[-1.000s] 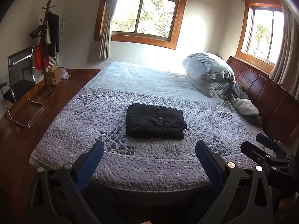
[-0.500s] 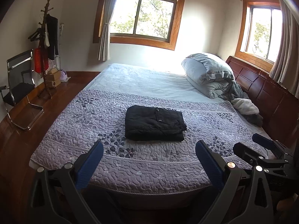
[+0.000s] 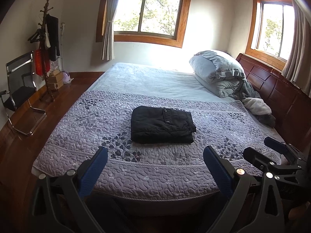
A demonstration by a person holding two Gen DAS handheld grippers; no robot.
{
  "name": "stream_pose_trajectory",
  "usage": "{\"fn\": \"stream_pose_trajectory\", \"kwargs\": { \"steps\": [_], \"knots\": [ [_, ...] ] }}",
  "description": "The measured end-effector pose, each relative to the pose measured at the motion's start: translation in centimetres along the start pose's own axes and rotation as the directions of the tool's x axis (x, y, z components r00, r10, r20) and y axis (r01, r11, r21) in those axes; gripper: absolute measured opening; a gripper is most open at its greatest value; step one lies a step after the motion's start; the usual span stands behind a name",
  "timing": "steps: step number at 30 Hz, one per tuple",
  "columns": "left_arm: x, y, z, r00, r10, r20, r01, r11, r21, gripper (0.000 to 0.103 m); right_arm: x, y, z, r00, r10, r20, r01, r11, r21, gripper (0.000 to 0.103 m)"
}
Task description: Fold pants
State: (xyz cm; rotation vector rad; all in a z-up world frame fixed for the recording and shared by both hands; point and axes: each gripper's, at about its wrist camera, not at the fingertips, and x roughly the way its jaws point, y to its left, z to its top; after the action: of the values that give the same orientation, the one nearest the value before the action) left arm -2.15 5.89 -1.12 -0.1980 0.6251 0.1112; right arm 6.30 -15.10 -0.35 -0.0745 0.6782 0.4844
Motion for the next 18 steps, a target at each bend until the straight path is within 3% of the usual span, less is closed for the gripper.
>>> {"fn": "stream_pose_trajectory", "kwargs": {
  "steps": [6,18],
  "knots": [
    [0.20,-0.15,-0.06,0.999,0.050,0.008,-0.050,0.999,0.005,0.099,0.39,0.00,-0.06,1.000,0.006,-0.005,-0.006,1.000,0.003,0.099],
    [0.06,-0.84,0.34,0.999,0.024,0.031,-0.025,0.999,0.026,0.099,0.03,-0.38,0.03,1.000,-0.008,0.005,0.008,1.000,0.015,0.099]
  ]
}}
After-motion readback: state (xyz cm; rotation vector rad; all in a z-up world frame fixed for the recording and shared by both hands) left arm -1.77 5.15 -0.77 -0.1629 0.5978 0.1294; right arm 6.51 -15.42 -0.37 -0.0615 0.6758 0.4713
